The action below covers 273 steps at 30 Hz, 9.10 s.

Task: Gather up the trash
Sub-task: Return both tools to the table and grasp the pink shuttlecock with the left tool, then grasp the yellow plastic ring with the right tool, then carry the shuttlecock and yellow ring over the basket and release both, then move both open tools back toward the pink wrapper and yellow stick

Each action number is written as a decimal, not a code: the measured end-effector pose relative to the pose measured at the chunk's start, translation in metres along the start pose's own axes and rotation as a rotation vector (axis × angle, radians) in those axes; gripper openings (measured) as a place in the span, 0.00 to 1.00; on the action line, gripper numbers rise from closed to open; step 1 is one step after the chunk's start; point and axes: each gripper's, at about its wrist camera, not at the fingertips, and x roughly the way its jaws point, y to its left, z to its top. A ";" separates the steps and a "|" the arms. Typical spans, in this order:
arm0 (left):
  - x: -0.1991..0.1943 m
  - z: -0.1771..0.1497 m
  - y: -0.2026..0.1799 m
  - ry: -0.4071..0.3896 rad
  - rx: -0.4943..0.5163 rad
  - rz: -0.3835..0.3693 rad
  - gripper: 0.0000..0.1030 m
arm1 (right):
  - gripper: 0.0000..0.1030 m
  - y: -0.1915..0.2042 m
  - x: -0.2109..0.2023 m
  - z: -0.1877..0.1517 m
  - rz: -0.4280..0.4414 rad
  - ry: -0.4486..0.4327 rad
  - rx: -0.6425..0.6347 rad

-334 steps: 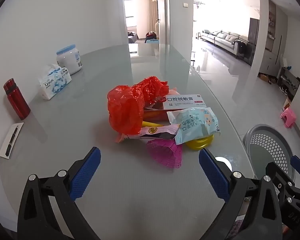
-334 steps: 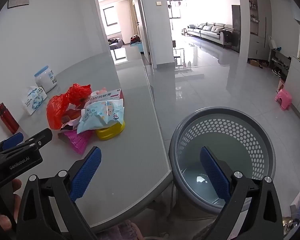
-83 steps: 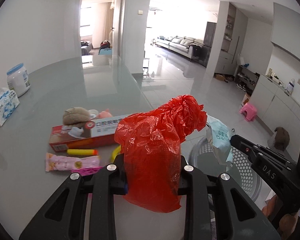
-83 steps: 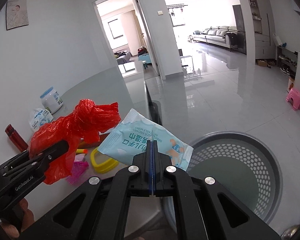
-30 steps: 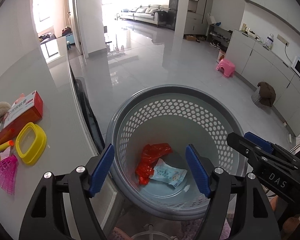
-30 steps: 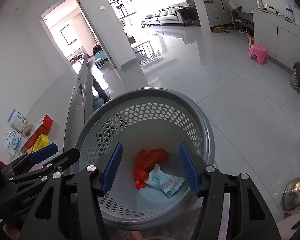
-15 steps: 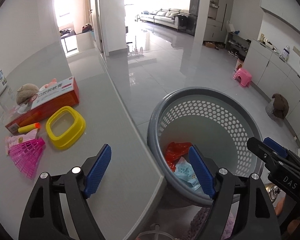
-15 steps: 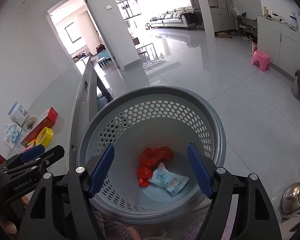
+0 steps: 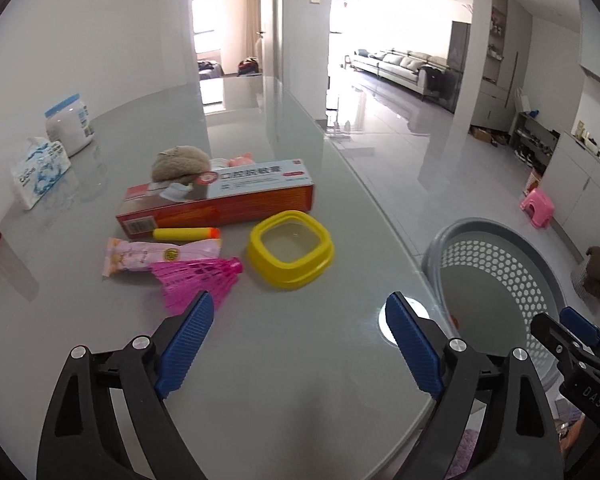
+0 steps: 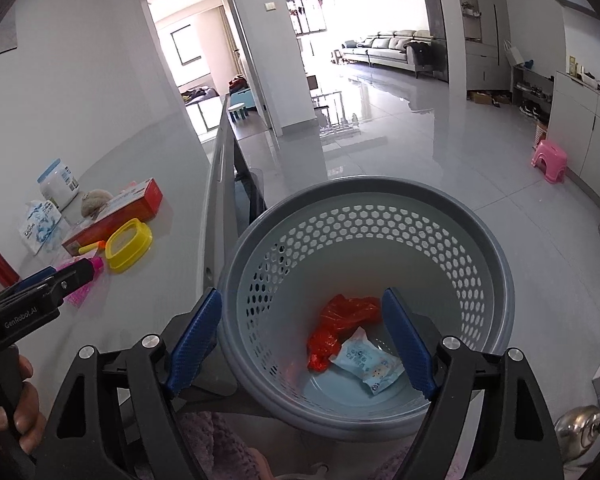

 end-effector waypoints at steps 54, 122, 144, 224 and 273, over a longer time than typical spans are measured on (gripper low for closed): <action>-0.017 -0.002 0.112 -0.116 -0.066 0.096 0.02 | 0.79 0.129 0.060 0.017 0.061 0.080 -0.222; 0.014 0.008 0.148 -0.064 -0.106 0.128 0.02 | 0.70 0.170 0.094 0.025 0.098 0.130 -0.255; -0.012 0.008 -0.032 -0.045 0.155 -0.154 0.03 | 0.70 0.015 0.012 0.013 -0.049 0.021 -0.034; 0.026 -0.002 -0.136 0.103 0.279 -0.245 0.70 | 0.76 -0.084 0.002 -0.009 -0.055 0.052 0.176; -0.026 -0.002 0.088 -0.021 0.001 -0.012 0.76 | 0.79 0.112 0.017 0.025 0.137 0.036 -0.126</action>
